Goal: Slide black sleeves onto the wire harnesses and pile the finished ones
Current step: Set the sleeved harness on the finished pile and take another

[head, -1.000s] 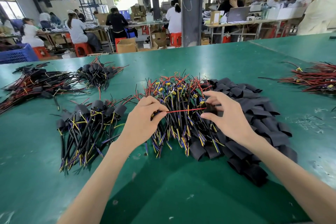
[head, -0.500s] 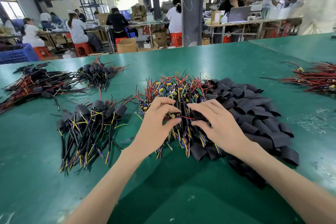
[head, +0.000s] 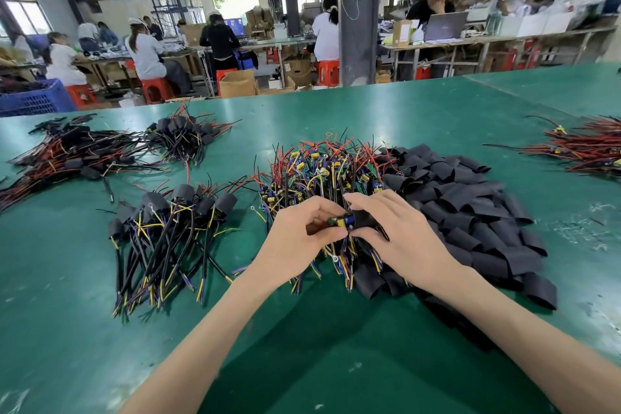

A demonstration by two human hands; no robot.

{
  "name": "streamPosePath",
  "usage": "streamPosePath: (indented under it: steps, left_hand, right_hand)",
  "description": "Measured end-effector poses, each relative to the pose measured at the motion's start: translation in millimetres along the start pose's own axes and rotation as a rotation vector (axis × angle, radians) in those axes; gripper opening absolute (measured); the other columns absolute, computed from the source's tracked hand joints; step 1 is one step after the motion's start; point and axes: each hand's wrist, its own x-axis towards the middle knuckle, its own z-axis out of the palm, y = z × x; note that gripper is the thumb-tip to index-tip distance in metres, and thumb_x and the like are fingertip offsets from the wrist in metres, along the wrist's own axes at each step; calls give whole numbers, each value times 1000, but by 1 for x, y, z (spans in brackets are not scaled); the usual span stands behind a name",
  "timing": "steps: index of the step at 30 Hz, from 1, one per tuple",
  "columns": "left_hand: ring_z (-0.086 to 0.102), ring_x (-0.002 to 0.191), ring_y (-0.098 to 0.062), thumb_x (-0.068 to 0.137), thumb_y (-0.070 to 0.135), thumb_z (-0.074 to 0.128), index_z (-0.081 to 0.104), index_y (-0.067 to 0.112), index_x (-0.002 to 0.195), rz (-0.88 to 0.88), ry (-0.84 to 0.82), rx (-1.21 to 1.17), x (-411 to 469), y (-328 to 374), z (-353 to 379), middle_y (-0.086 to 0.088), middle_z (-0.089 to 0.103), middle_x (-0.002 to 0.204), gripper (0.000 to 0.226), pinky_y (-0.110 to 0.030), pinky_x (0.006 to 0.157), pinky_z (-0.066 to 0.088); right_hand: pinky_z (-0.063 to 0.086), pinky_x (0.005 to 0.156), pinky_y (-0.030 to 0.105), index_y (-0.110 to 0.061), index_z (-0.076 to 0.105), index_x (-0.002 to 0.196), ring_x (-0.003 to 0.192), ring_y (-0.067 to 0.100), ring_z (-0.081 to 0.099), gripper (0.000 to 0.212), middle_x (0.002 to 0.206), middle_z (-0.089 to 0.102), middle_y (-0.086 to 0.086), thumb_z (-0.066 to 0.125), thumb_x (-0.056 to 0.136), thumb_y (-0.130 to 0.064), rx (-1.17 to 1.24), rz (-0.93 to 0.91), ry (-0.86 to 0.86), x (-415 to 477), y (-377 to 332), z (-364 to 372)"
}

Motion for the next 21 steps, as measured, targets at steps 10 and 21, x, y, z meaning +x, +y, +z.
streamPosePath:
  steps: [10, 21]
  left_hand:
    - [61, 70, -9, 73, -1, 76, 75, 23, 90, 107, 2, 133, 2, 0, -6, 2, 61, 84, 30, -23, 74, 51]
    - [62, 66, -10, 75, 4, 77, 75, 33, 84, -17, -1, -65, 3, -1, -9, 8, 69, 75, 31, -27, 71, 53]
  right_hand:
    - [48, 88, 21, -33, 54, 120, 102, -1, 57, 52, 102, 64, -19, 77, 76, -20, 239, 167, -132, 0, 10, -7]
    - [45, 82, 33, -8, 55, 73, 94, 19, 57, 24, 99, 68, 1, 78, 75, -11, 65, -74, -49, 0, 8, -7]
